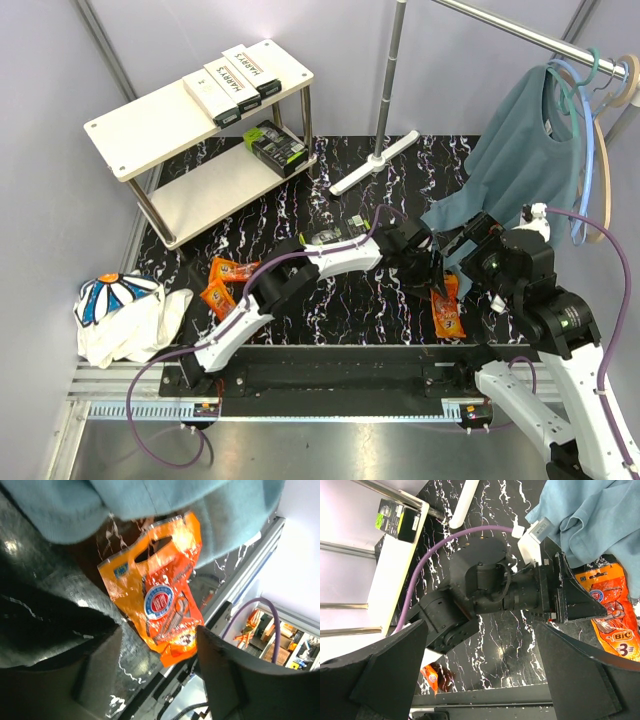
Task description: Place and organize the shaving razors onto the shelf
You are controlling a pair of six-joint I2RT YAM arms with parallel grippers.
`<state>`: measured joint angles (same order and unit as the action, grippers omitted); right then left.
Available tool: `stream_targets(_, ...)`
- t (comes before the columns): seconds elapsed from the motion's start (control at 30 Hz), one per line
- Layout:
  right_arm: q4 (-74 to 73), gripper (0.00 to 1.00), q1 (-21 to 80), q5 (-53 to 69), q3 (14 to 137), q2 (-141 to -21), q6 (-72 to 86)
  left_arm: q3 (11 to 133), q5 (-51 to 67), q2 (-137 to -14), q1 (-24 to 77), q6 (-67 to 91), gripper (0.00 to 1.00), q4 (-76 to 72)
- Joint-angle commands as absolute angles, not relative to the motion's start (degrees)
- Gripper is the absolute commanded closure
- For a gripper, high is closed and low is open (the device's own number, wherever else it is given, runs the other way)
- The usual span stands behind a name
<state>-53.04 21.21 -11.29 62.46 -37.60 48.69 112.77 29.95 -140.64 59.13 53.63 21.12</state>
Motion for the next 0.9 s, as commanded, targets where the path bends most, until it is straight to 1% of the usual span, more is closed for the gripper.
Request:
stream_targets(0.0, -52.38, 0.0, 21.27, -13.27, 63.9, -37.18, 47.81, 116.01, 31.28, -144.13, 58.89, 54.4, 0.42, 22.76)
stream_targets(0.03, -52.3, 0.01, 21.27, -13.27, 63.9, -37.09, 47.81, 116.19, 31.46, -144.4, 58.89, 54.4, 0.51, 22.76)
stream_targets(0.13, -52.38, 0.0, 21.27, -13.18, 63.72, -37.27, 47.72, 116.28, 31.73, -144.49, 58.89, 53.88, 0.62, 22.5)
stream_targets(0.17, -52.21, 0.0, 21.36, -13.01, 63.63, -37.44, 47.72, 116.19, 31.55, -144.32, 58.8, 53.7, 0.7, 22.41)
stream_targets(0.23, -52.03, 0.0, 21.27, -12.66, 63.46, -37.53, 47.72, 115.58, 31.82, -143.71, 58.54, 53.09, 0.79, 21.71)
stream_targets(0.27, -51.77, 0.0, 21.27, -12.57, 63.37, -37.62, 47.72, 115.23, 31.99, -143.35, 58.45, 52.91, 0.86, 21.27)
stream_targets(0.33, -51.51, 0.0, 21.27, -12.3, 63.02, -37.53, 47.46, 113.39, 32.43, -142.04, 58.1, 52.73, 0.93, 19.35)
stream_targets(0.37, -51.16, 0.0, 21.36, -12.3, 62.84, -37.53, 47.55, 112.51, 32.61, -141.25, 57.92, 52.82, 0.99, 18.2)
stream_targets(0.4, -51.15, 0.0, 21.27, -12.13, 62.67, -37.44, 47.46, 110.76, 32.96, -140.54, 57.48, 52.91, 1.0, 16.45)
stream_targets(0.6, -49.92, 0.0, 21.36, -10.46, 62.31, -38.41, 47.29, 106.89, 32.61, -132.64, 54.68, 51.07, 1.0, 16.34)
stream_targets(0.67, -49.4, 0.0, 21.27, -10.11, 62.14, -38.85, 47.02, 105.3, 32.17, -128.51, 53.44, 50.1, 1.0, 17.4)
stream_targets(0.87, -45.37, 0.0, 21.27, -5.81, 59.68, -41.21, 46.23, 94.5, 31.73, -114.63, 46.77, 48.17, 1.0, 17.67)
